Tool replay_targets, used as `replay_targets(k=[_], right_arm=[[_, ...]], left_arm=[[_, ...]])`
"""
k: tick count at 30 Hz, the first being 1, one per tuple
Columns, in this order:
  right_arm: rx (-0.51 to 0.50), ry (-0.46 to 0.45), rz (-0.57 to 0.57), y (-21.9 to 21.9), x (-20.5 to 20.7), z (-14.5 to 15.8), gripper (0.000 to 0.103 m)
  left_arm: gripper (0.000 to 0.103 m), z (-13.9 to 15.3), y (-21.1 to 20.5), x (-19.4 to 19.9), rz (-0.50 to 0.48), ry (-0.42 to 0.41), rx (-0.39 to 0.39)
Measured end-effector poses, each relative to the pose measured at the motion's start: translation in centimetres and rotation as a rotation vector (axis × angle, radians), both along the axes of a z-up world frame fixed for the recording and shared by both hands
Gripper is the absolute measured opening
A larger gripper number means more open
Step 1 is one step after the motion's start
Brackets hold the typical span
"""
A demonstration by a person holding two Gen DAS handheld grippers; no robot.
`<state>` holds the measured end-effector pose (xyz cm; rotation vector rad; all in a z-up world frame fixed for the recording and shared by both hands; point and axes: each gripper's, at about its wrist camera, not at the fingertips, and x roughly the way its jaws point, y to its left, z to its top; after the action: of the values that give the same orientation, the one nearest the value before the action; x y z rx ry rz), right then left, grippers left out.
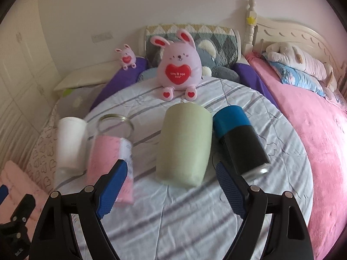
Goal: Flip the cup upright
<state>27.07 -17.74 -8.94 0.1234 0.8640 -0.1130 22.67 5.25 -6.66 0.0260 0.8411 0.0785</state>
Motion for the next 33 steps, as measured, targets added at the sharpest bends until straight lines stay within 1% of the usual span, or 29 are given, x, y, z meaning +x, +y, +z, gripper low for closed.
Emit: replay_targets(k=[7, 10, 17, 18, 19, 22, 25, 28, 33], right_arm=[[-0.001, 0.053, -0.027, -0.3, 2.5, -2.3, 0.085], [-0.015, 0.056, -0.048, -0.4, 3.2, -2.6, 0.085], [-0.005, 0.094, -0.076, -1.0, 5.1, -4.1, 0.084], [-0.007, 0.097, -0.078, -1.1, 5.3, -4.4, 0.084], [-0.018, 0.105, -0.081, -1.0, 5.4, -4.6, 0.079], [-0.005, 0.104, -0.074, -1.3, 5.4, -5.0, 0.078], [0.04, 0.087, -0.071, -1.7, 4.9, -4.7, 0.078], [0.058, 0.073, -0.055, -1.7, 3.9, -3.9, 0.078], [0.086, 0.025, -0.02, -1.6, 0.8, -1.5, 0.078]], left_arm=[[0.103, -1.8, 0.1, 3.0, -0.016, 0.019, -0.013], [0.103, -2.3, 0.3, 3.6, -0.022, 0.022, -0.022], [0.103, -3.3, 0.5, 4.2, -0.031, 0.044, -0.031], [0.103, -3.3, 0.6, 4.1, -0.029, 0.048, -0.032], [0.103, -3.4, 0.6, 4.1, -0.027, 0.049, -0.031], [0.103, -3.3, 0.7, 3.8, -0.025, 0.05, -0.028], [0.103, -2.9, 0.8, 3.4, -0.021, 0.046, -0.023], [0.103, -2.3, 0.9, 2.6, -0.016, 0.039, -0.02], [0.103, -0.9, 0.6, 0.4, -0.015, 0.019, -0.01]])
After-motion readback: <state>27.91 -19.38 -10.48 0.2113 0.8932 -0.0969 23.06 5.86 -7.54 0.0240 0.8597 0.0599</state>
